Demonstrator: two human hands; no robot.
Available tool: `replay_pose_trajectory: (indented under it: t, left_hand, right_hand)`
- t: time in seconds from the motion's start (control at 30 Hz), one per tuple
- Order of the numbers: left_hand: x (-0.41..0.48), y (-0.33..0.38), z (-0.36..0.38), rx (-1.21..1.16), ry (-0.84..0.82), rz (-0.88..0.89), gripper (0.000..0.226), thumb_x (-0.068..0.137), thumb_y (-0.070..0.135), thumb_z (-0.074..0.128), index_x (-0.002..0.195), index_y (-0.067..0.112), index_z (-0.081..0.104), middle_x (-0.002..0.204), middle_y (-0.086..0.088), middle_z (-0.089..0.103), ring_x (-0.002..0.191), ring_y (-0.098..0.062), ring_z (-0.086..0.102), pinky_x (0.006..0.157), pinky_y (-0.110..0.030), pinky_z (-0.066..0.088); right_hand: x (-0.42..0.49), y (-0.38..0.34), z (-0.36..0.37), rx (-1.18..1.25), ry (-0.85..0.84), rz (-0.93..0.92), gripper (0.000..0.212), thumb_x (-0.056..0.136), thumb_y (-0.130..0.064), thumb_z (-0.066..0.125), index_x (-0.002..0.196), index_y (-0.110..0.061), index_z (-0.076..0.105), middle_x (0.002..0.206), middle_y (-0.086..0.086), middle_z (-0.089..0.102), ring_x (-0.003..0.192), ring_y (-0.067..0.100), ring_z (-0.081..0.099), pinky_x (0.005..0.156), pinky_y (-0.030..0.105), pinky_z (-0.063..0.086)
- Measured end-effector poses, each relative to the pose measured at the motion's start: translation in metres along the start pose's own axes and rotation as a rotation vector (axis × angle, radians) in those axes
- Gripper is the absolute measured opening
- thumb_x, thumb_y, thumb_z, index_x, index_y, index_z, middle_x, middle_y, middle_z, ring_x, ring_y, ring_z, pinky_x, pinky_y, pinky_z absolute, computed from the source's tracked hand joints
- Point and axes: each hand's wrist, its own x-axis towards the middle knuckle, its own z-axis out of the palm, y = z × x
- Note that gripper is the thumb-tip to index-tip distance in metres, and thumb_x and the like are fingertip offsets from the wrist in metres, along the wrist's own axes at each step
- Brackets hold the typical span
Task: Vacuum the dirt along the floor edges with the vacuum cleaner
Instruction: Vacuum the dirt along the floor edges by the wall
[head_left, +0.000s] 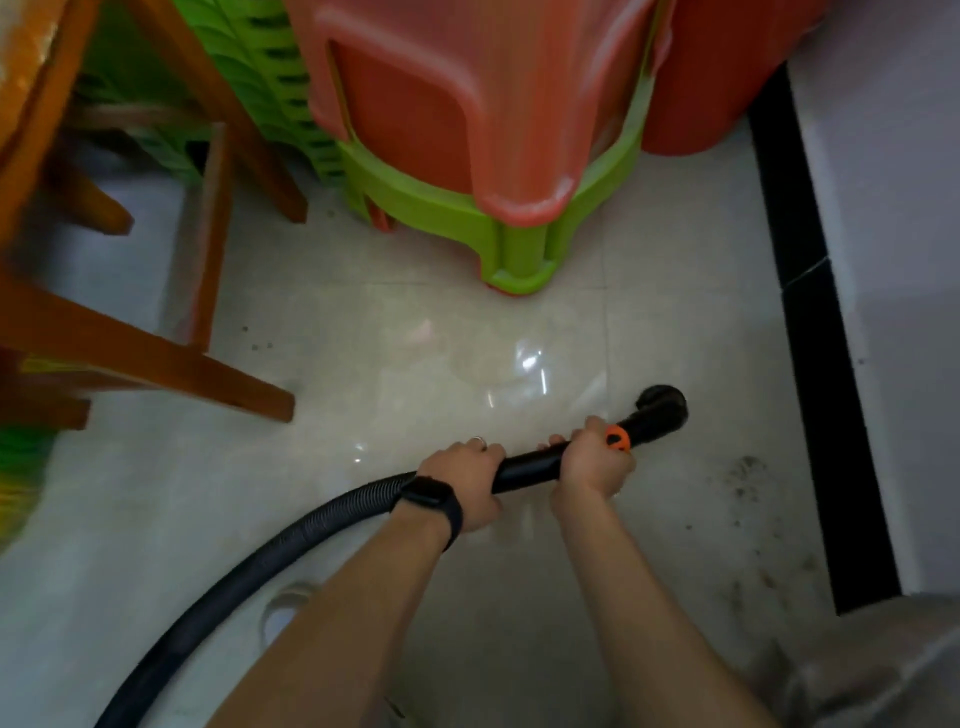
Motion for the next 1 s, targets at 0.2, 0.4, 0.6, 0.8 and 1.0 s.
replay_pose_trajectory:
  t: [0.2, 0.4, 0.6, 0.8, 1.0]
  left_hand:
    - [0.047, 0.024, -0.010, 0.178, -0.079, 0.235, 0.035, 0.080, 0.035, 0.063, 0.112, 0.025, 0.054, 0.105, -0.001, 0.056, 0.090, -0.025, 0.059, 0.065, -0.030, 0.039]
    - [0.078, 0.029, -0.011, 0.332, -0.046, 0.524, 0.042, 0.085, 0.039, 0.056, 0.120, 0.020, 0.042, 0.109, -0.003, 0.058, 0.087, -0.027, 0.061, 0.060, -0.031, 0.038]
    - [0.093, 0.040, -0.013, 0.394, -0.279, 0.475, 0.034, 0.072, 0.053, 0.057, 0.096, 0.033, 0.044, 0.084, 0.006, 0.057, 0.070, -0.018, 0.058, 0.053, -0.027, 0.037]
    - [0.086, 0.048, -0.016, 0.674, -0.618, 0.263, 0.061, 0.060, 0.051, 0.075, 0.113, 0.024, 0.062, 0.087, 0.001, 0.061, 0.071, -0.015, 0.061, 0.063, -0.027, 0.053]
    - [0.076, 0.057, 0.001, 0.830, -0.761, 0.223, 0.071, 0.057, 0.039, 0.084, 0.122, 0.021, 0.063, 0.083, 0.002, 0.061, 0.073, -0.016, 0.063, 0.076, -0.034, 0.059]
  right_hand:
    - [0.025, -0.016, -0.018, 0.212, 0.058, -0.009, 0.025, 0.094, -0.011, 0.061, 0.117, -0.004, 0.055, 0.075, 0.010, 0.056, 0.043, 0.019, 0.057, 0.051, 0.037, 0.057]
    - [0.046, -0.029, -0.027, 0.302, 0.152, -0.020, 0.020, 0.094, -0.012, 0.062, 0.112, -0.010, 0.053, 0.076, 0.009, 0.058, 0.045, 0.020, 0.059, 0.053, 0.035, 0.054]
    - [0.040, -0.027, -0.040, 0.225, 0.115, -0.004, 0.026, 0.097, -0.020, 0.061, 0.117, -0.012, 0.046, 0.083, 0.010, 0.061, 0.047, 0.017, 0.065, 0.059, 0.040, 0.060]
    - [-0.006, 0.023, -0.050, 0.368, 0.196, 0.059, 0.030, 0.101, -0.026, 0.060, 0.122, -0.014, 0.042, 0.091, 0.009, 0.064, 0.050, 0.012, 0.068, 0.047, 0.025, 0.053]
    - [-0.027, 0.056, -0.060, 0.458, 0.273, 0.050, 0.024, 0.101, -0.029, 0.062, 0.113, -0.018, 0.044, 0.084, 0.004, 0.065, 0.053, 0.012, 0.070, 0.048, 0.024, 0.053]
